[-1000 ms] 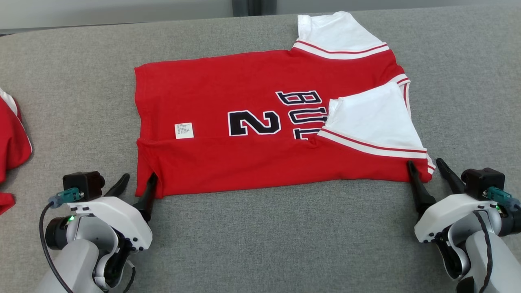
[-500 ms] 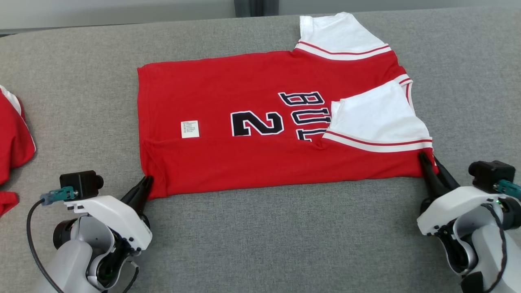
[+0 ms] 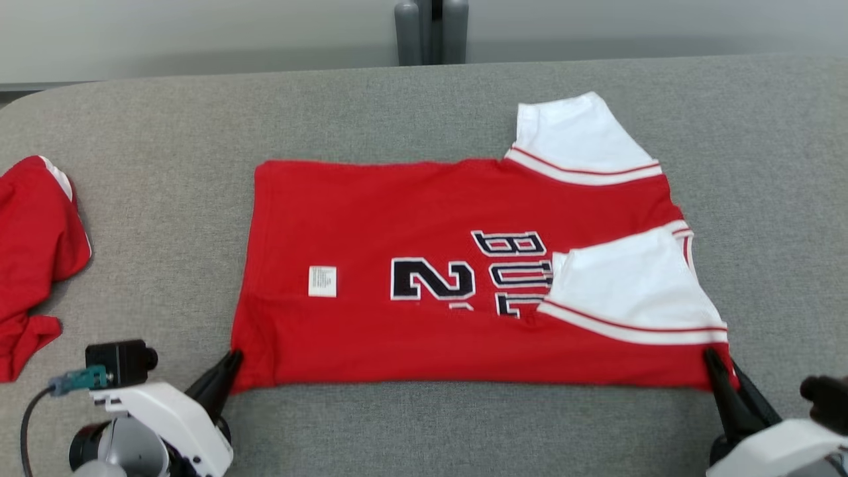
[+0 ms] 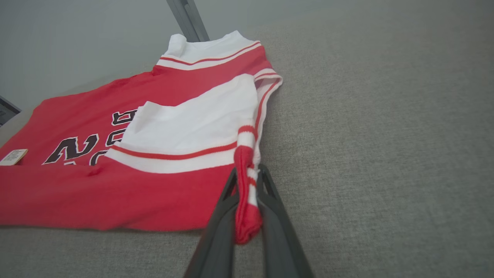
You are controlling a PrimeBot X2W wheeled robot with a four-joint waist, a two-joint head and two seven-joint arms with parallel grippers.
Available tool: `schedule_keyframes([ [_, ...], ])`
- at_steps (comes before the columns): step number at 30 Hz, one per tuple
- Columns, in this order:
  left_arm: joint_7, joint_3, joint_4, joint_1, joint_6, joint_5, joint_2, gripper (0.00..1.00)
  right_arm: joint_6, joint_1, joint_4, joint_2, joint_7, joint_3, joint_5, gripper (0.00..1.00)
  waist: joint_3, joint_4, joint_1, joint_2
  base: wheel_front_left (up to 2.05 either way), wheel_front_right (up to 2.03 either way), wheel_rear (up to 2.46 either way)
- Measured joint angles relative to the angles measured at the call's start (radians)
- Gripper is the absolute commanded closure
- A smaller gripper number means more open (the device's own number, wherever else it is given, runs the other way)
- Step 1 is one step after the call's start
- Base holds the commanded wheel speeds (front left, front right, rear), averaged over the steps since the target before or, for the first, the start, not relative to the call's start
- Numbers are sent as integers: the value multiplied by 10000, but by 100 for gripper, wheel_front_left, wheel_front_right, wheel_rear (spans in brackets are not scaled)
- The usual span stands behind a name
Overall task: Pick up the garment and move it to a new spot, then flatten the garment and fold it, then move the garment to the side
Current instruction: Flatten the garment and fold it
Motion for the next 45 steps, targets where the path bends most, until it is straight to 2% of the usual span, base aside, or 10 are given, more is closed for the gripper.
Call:
schedule_keyframes([
  [6,111,138,-880,974,485,-186,31,100,0,963,-871,454,596,-431,-422,100,-6,-51,0,0,0,0,0],
  [7,63,148,-955,1038,548,-188,4,92,0,991,-886,493,704,-431,-420,100,-9,-42,0,0,0,0,0],
  [8,67,138,-995,1071,625,-178,0,11,0,994,-892,523,788,-410,-426,67,-13,-30,0,0,0,0,0],
  [9,12,144,-1024,1118,675,-163,-17,0,-2,1003,-897,541,848,-387,-441,13,-21,-19,0,0,0,0,0],
  [10,-94,173,-1055,1159,765,-157,-59,0,-2,1022,-905,558,857,-407,-483,0,-23,-9,0,0,0,0,0],
  [15,-723,435,-1315,1202,1122,88,-136,0,-10,1030,-1045,616,794,-627,-616,0,-32,-57,0,0,0,0,0],
  [22,-2435,821,-2546,1173,2199,1482,-186,0,-12,214,-2113,663,-621,-1172,-1225,0,-120,-229,0,0,0,0,0],
  [28,-3143,809,-3264,632,2635,2376,-178,0,-12,-547,-2535,679,-1151,-999,-1755,0,-206,-271,0,0,0,0,0],
  [37,-3327,368,-3356,-63,2792,3452,155,0,-12,-1109,-2065,700,-1185,-495,-2186,0,-419,-218,-1,0,0,0,0],
  [45,-3285,50,-2880,-73,2815,3620,98,0,-12,-1053,-1530,709,-1145,-558,-2215,0,-454,-198,0,0,0,0,0],
])
